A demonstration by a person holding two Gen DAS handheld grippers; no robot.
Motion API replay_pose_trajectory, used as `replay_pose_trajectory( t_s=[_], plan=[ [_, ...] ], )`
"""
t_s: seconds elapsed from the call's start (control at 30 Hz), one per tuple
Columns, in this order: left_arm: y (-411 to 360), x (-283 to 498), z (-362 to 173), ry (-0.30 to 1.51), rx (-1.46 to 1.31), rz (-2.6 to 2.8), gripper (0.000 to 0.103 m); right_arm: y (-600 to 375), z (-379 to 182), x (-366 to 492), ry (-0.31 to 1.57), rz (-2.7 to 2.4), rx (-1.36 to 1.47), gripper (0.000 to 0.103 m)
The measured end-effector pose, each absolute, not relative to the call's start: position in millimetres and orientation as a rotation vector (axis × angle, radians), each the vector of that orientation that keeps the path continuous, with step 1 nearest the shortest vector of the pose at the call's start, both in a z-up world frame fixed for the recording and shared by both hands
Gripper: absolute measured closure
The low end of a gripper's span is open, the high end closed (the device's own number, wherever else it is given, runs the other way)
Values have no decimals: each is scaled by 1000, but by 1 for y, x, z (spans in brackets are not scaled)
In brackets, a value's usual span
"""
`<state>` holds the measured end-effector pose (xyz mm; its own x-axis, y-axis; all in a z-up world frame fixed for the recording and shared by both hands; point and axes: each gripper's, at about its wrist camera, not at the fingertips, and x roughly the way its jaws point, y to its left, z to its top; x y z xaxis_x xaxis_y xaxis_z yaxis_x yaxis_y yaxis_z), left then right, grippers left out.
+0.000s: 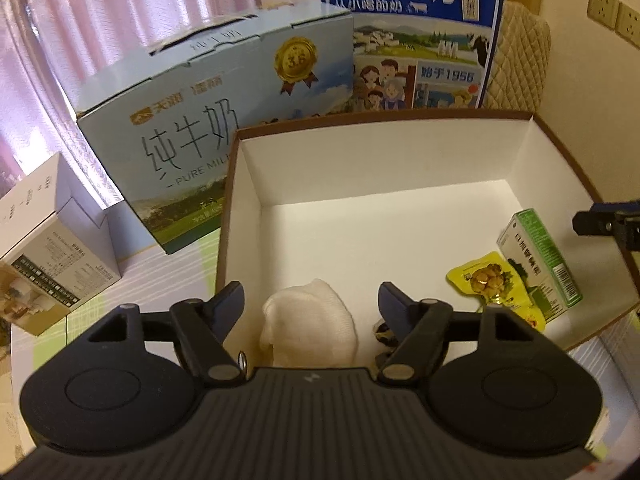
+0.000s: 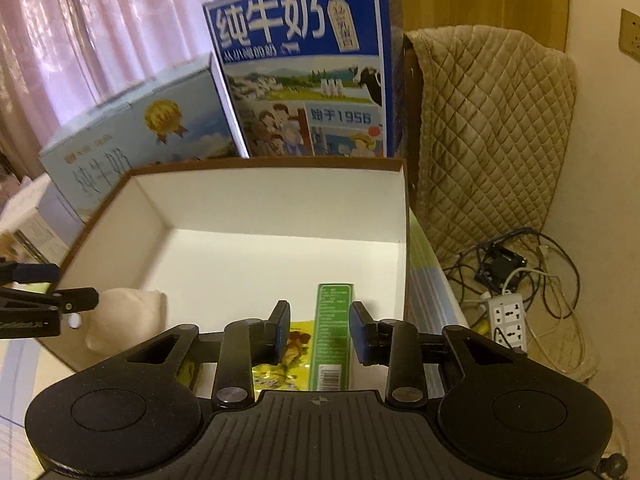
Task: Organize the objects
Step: 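Lower the green box and white towel into the brown box, open both grippers, then move both tools back toward the remaining items on the table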
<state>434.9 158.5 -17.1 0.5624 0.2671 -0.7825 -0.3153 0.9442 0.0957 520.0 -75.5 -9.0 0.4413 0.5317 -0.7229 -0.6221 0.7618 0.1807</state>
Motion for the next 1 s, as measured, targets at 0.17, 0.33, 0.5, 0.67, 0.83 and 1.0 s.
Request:
replay_pose_trajectory(
  t_s=[0.17,0.33,0.5,0.67,0.83,1.0],
  plan=[
    [155,412,-4,874,-96,352,30,-93,3,498,807,752,-99,58],
    [150,384,7,838,-131,369,29,-113,11,477,798,773,-66,55],
    [141,352,19,797,-165,385,29,-132,17,457,800,780,-31,54],
    [130,318,27,767,-200,398,29,-149,15,436,816,798,-5,53],
    [124,288,27,764,-237,417,29,-161,0,418,873,805,1,53],
    [118,261,14,801,-270,441,29,-170,-17,405,925,813,3,53]
  ],
)
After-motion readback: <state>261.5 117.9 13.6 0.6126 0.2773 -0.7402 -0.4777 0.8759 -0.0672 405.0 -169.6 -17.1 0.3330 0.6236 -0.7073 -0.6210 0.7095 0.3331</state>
